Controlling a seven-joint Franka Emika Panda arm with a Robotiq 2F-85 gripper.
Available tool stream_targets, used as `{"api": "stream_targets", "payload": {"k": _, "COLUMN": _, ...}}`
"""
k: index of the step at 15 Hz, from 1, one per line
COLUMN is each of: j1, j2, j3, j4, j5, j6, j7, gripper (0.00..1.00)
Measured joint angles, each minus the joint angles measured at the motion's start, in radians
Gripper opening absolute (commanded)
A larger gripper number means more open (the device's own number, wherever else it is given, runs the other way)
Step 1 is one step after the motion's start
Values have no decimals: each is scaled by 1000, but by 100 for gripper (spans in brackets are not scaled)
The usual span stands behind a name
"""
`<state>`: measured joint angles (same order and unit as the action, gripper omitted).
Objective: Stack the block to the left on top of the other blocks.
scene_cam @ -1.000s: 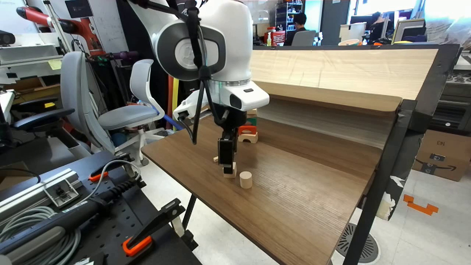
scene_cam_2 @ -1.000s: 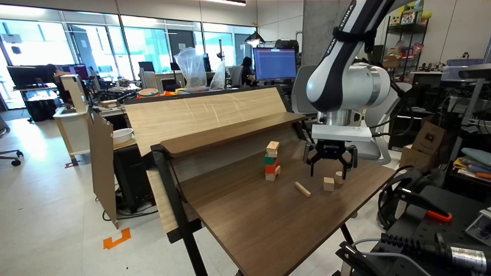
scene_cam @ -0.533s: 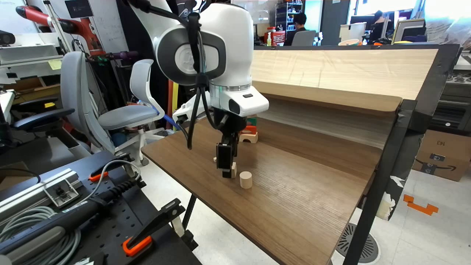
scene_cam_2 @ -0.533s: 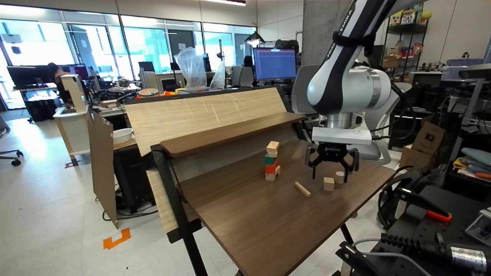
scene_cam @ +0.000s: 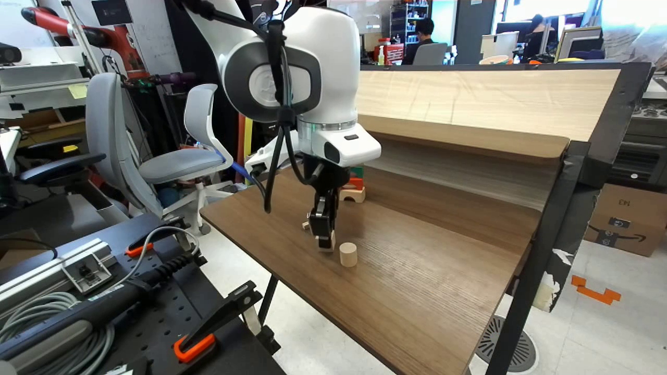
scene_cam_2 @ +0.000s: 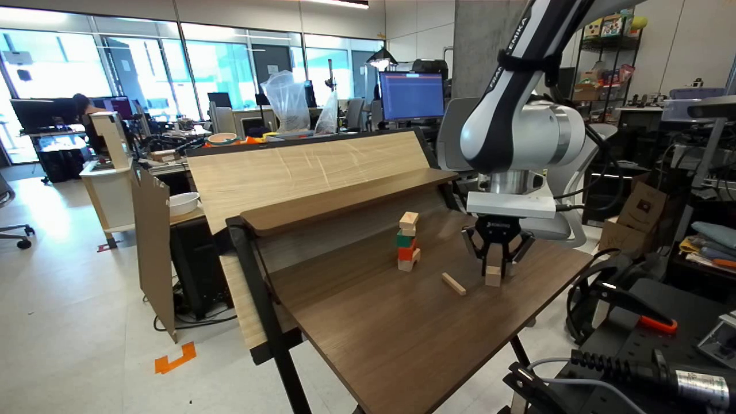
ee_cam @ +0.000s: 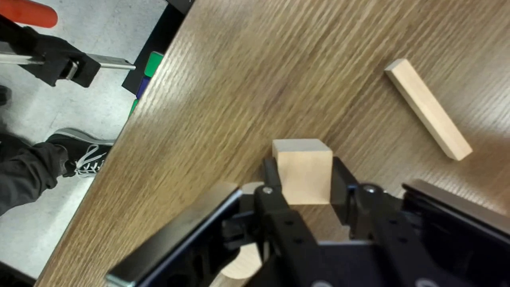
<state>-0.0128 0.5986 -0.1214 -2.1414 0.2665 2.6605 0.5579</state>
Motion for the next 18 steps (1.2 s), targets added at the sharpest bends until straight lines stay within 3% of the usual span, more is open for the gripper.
{"api": "stream_targets", "payload": {"k": 4, "j1": 29, "j2": -30, "j3": -31, "j4": 7, "j5": -9, "j6": -30, "j7": 57, "gripper": 8}}
{"api": "stream_targets", "payload": {"k": 8, "j1": 69, "j2": -158, "j3": -72, "j4": 22, "j5": -65, "j6": -184, "j7": 137, "gripper": 8}}
{"api": "stream_targets", "payload": {"k": 13, "j1": 71, "j2": -289, "j3": -31, "j4": 106, "j5": -58, "j6": -366, "j7": 226, "gripper": 8}}
{"api": "stream_targets", "payload": {"k": 18, "j1": 71, "j2": -272, "j3": 24, "j4": 218, "j5": -39, "j6": -392, "j7": 351, "gripper": 8}}
